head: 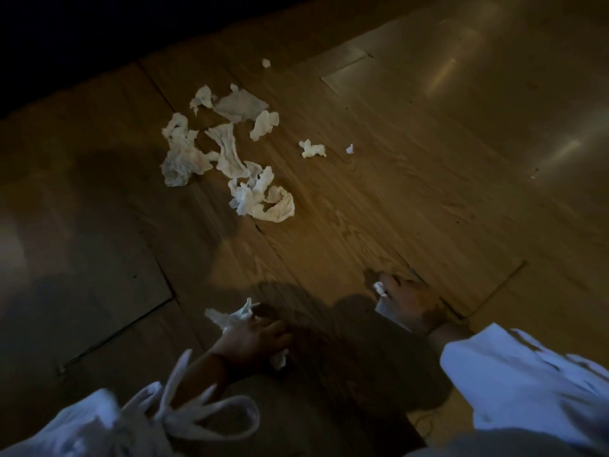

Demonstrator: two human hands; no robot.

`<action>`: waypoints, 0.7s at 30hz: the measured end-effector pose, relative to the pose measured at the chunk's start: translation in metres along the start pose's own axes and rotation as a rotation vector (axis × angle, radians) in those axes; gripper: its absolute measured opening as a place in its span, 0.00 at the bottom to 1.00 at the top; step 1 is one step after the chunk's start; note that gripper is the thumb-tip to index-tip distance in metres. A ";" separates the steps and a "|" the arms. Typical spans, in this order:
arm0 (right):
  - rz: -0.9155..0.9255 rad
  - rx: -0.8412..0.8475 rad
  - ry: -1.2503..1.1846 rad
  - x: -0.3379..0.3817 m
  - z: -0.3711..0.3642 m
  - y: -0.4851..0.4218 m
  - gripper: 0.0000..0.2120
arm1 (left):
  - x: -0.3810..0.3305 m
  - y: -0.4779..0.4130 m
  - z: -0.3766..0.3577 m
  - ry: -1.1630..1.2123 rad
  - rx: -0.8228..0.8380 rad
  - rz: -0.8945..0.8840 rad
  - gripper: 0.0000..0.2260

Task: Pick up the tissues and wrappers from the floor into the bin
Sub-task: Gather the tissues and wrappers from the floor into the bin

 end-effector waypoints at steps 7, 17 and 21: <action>-0.119 -0.289 -0.588 0.015 0.053 -0.013 0.06 | 0.025 -0.019 0.042 0.354 -0.414 0.492 0.16; -0.281 -0.535 -0.677 0.029 0.159 -0.048 0.06 | 0.002 -0.033 0.141 0.983 -0.966 0.485 0.05; -0.380 -0.475 -0.748 0.042 0.213 -0.033 0.09 | -0.039 -0.007 0.176 1.049 -1.036 0.497 0.07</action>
Point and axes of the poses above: each hand's wrist, its own y-axis away from the middle knuckle, its own z-axis out of the back of the hand, x = y × z, the point moved 6 cm from there along -y, towards the middle knuckle, and after that the axes turned 15 degrees about y, right-handed, at the moved point
